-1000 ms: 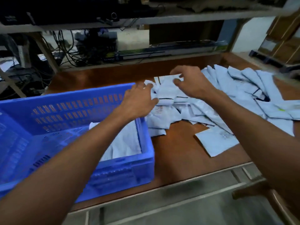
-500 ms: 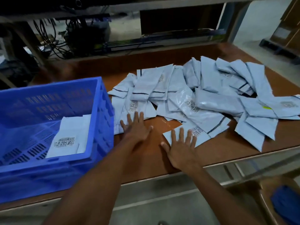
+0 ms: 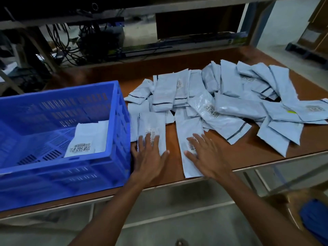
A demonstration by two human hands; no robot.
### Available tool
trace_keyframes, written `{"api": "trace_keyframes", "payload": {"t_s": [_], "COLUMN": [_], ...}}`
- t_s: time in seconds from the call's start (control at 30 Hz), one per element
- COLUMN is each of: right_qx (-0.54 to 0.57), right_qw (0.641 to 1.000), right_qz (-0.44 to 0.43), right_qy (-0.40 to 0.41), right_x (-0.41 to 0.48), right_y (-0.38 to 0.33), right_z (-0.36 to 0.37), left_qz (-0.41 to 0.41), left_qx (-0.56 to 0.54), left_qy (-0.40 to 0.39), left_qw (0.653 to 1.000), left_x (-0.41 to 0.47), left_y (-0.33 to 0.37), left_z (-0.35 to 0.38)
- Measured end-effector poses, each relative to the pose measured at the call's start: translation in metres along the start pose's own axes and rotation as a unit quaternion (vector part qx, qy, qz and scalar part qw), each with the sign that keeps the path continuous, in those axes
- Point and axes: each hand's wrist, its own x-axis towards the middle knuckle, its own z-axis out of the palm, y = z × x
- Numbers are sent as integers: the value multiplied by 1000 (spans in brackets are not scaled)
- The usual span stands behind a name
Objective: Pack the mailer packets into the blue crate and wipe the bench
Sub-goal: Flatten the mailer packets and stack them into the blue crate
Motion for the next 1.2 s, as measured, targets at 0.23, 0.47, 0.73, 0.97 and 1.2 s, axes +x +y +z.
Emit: {"api": "trace_keyframes", "payload": {"t_s": [0.23, 0.47, 0.73, 0.97, 1.2], "right_qx": [-107, -86, -86, 4, 41], "right_qw": [992, 995, 996, 957, 916], "right_qz": [14, 39, 8, -31, -149], "right_qy": [-58, -21, 19, 288, 371], "right_x": [10, 5, 3, 15, 53], "right_y": [-17, -19, -25, -70, -209], "right_z": [25, 34, 39, -22, -108], "left_qz": [-11, 15, 10, 71, 85], "left_qx": [-4, -13, 0, -38, 47], "left_qy": [-80, -12, -35, 124, 265], "left_qw": [997, 1000, 999, 989, 960], "left_x": [49, 14, 4, -3, 8], "left_y": [3, -3, 7, 25, -74], "left_z": [32, 45, 33, -77, -237]}}
